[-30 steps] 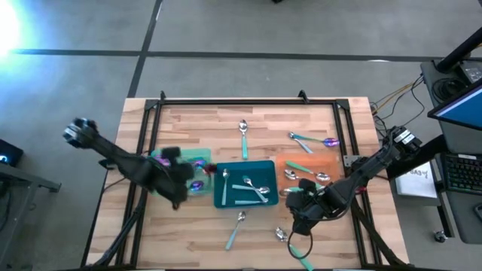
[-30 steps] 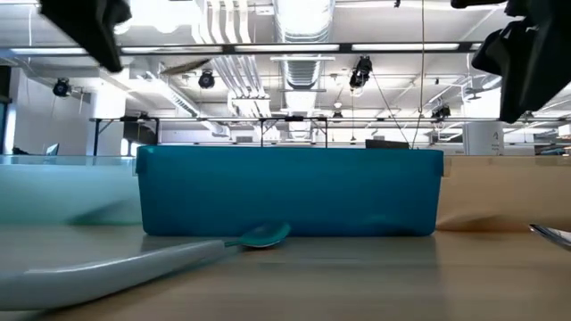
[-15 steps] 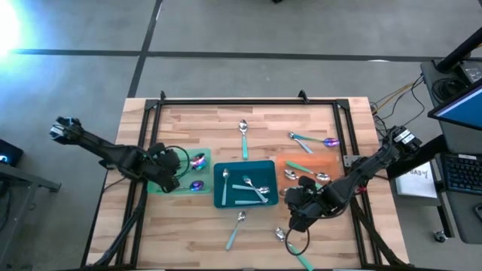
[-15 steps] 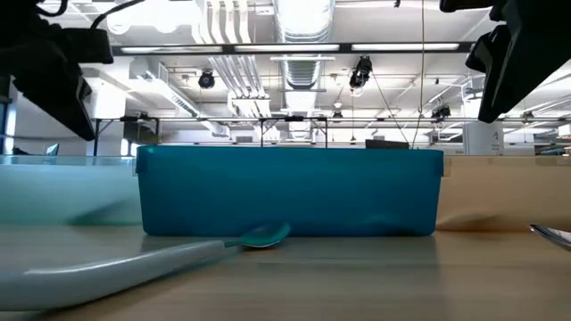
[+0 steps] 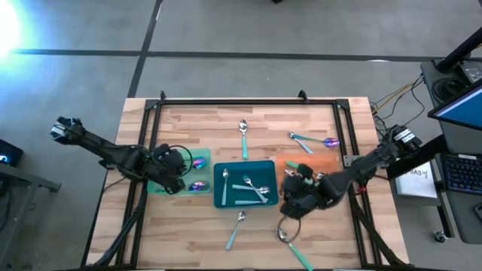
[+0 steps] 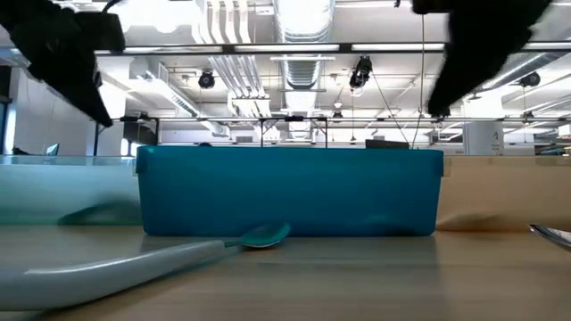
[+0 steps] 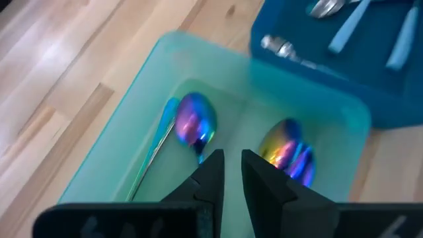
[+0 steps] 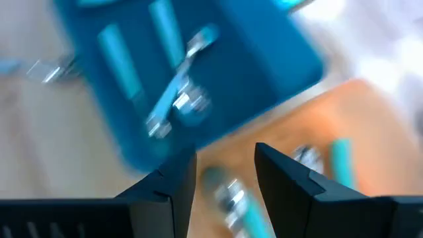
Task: Sort silverware by color (type)
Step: Put the green spoon into the orange bin
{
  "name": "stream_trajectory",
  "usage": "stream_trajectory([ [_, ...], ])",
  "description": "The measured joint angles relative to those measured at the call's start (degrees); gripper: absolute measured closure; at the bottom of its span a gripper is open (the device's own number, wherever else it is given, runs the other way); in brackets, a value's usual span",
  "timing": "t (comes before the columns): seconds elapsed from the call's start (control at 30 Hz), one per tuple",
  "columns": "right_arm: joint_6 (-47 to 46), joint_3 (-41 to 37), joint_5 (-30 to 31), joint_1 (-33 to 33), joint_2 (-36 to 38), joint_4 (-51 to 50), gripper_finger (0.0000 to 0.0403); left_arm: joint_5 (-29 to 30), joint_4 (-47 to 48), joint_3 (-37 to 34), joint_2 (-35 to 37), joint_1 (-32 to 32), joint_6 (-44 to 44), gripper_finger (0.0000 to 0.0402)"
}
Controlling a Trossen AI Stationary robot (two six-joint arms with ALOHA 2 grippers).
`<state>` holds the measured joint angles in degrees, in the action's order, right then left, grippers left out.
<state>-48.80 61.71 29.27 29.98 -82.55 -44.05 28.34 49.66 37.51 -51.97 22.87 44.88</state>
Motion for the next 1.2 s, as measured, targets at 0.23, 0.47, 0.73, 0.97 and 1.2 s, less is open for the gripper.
stream_trajectory([
  [0.23, 4.3, 0.0, 1.9, -11.6, -0.2, 1.4, 0.0259, 0.2, -0.1, 4.2, -3.7, 0.0, -2.1, 0.0363],
  [0.47, 14.5, 0.0, 1.8, -21.3, -0.4, 8.3, 0.0259, 0.9, -0.1, 4.8, -6.3, 0.0, -0.6, 0.0363],
  [0.73, 15.8, 0.0, -1.0, -31.4, -2.9, 19.8, 0.0259, 6.2, 0.5, 4.4, -7.5, -0.1, 1.9, 0.0363],
  [0.97, 17.7, 0.0, -8.7, -36.7, -9.0, 31.6, 0.0259, 5.7, 2.0, 4.9, -3.5, -0.1, 0.8, 0.0363],
  [1.2, 13.5, 0.0, -8.7, -40.5, -14.1, 40.2, 0.0259, 5.7, 2.3, 4.8, 1.9, -0.1, 1.3, 0.0363],
])
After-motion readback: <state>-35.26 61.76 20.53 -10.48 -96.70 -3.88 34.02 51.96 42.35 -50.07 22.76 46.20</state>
